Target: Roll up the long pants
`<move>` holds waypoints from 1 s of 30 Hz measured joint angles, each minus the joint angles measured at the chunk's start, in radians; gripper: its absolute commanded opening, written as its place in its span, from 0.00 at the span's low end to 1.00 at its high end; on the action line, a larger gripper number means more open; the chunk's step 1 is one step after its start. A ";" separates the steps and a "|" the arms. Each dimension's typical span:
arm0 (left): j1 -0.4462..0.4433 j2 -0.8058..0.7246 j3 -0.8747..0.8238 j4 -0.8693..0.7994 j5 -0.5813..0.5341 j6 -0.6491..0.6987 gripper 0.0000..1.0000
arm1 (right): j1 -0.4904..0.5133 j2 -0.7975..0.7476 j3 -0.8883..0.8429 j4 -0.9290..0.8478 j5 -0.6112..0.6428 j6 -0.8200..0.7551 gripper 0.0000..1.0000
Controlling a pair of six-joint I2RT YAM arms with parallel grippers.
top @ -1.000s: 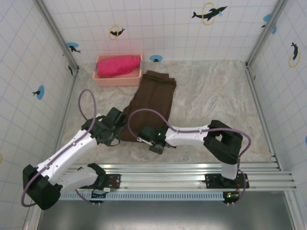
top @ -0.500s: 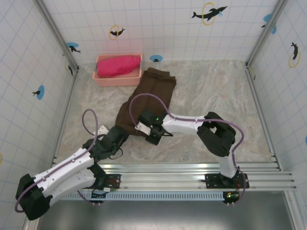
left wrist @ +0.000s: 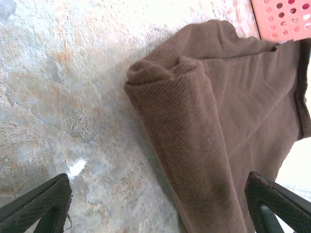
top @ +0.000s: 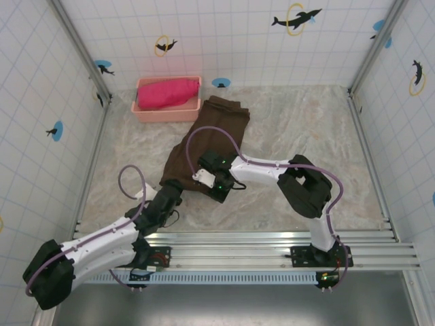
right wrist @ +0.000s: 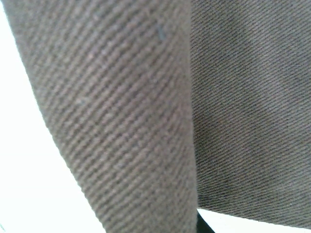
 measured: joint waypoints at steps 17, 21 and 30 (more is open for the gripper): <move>0.000 0.103 -0.003 0.037 -0.042 -0.064 0.87 | 0.000 0.005 0.008 -0.011 0.000 -0.006 0.00; 0.000 0.172 0.032 0.031 -0.046 -0.089 0.82 | 0.001 0.005 0.008 -0.011 0.002 -0.006 0.00; 0.002 0.282 0.097 0.017 -0.046 -0.122 0.74 | 0.004 0.005 0.008 -0.011 0.008 -0.006 0.00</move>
